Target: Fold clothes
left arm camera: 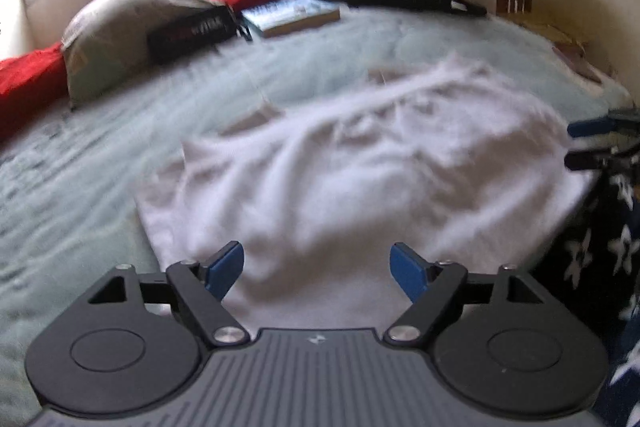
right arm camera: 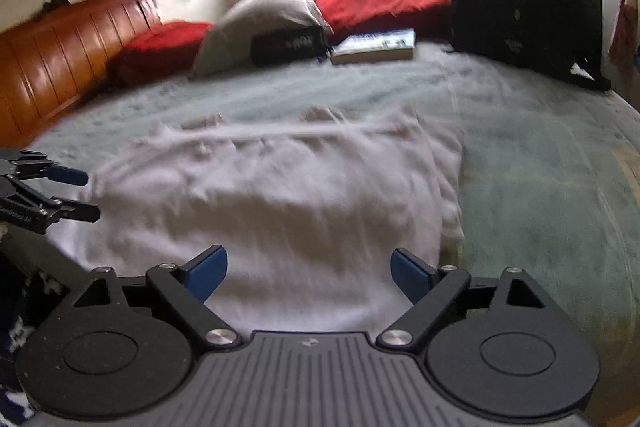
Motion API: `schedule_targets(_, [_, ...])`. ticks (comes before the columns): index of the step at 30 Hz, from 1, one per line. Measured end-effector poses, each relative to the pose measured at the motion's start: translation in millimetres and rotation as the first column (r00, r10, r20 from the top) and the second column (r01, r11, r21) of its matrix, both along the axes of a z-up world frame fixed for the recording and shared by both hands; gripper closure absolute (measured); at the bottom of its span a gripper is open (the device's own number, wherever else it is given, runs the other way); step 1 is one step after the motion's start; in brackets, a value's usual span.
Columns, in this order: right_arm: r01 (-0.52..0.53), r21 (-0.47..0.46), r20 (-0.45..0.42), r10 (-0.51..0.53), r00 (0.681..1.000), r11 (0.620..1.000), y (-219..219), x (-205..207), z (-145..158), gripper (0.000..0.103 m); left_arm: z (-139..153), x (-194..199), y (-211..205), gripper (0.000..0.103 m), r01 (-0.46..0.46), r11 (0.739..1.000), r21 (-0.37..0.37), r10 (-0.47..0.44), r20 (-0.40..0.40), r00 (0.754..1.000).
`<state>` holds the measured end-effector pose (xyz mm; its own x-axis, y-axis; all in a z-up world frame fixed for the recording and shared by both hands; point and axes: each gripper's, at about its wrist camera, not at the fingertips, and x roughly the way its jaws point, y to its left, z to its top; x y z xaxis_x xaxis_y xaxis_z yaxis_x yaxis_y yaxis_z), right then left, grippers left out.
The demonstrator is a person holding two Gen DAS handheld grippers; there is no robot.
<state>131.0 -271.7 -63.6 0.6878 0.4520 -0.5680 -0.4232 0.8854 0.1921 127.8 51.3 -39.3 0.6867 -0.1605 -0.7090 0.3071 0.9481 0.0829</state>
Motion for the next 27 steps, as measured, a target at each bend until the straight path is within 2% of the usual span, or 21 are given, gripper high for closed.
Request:
schedule_targets(2, [-0.017, 0.021, 0.006, 0.017, 1.000, 1.000, 3.4, 6.6, 3.8, 0.010, 6.4, 7.3, 0.2, 0.016, -0.002, 1.000, -0.025, 0.002, 0.006, 1.000])
schedule_targets(4, [-0.014, 0.027, 0.009, 0.014, 1.000, 1.000, 7.7, 13.7, 3.0, 0.008, 0.8, 16.6, 1.5, 0.016, 0.000, 0.998, -0.071, -0.001, -0.016, 1.000])
schedule_targets(8, [0.016, 0.022, -0.055, -0.015, 0.998, 1.000, 4.1, 22.1, -14.4, 0.008, -24.9, 30.9, 8.8, 0.016, -0.053, 0.992, -0.113, 0.041, -0.110, 0.993])
schedule_targets(12, [0.014, 0.061, -0.078, -0.009, 0.997, 0.998, -9.9, 20.6, -14.8, 0.008, -23.1, 27.3, 19.0, 0.016, -0.070, 0.991, -0.114, 0.059, -0.097, 0.993])
schedule_targets(15, [0.005, 0.038, -0.030, -0.004, 1.000, 0.999, -6.2, 30.7, 3.3, 0.003, -7.5, 31.8, 20.5, 0.015, -0.056, 0.992, -0.115, 0.051, -0.049, 0.998])
schedule_targets(18, [-0.011, 0.009, 0.003, 0.011, 1.000, 1.000, 5.4, 53.1, 14.2, 0.003, -1.1, 47.3, 20.3, 0.014, -0.035, 0.988, -0.152, 0.033, -0.021, 0.999])
schedule_targets(22, [0.010, -0.002, -0.014, -0.010, 1.000, 1.000, 11.3, 79.6, 5.1, 0.003, -17.5, 71.9, 22.3, 0.014, -0.036, 0.976, -0.216, 0.022, -0.064, 0.998])
schedule_targets(26, [0.040, -0.009, -0.041, -0.041, 0.998, 0.999, 14.8, 104.7, -8.8, 0.003, -33.3, 68.8, 31.9, 0.015, -0.064, 0.972, -0.226, 0.049, -0.071, 0.996])
schedule_targets(27, [0.048, -0.011, -0.048, -0.048, 0.998, 0.999, 15.7, 111.0, -12.3, 0.002, -33.0, 66.0, 31.7, 0.014, -0.081, 0.978, -0.192, 0.066, -0.082, 0.994])
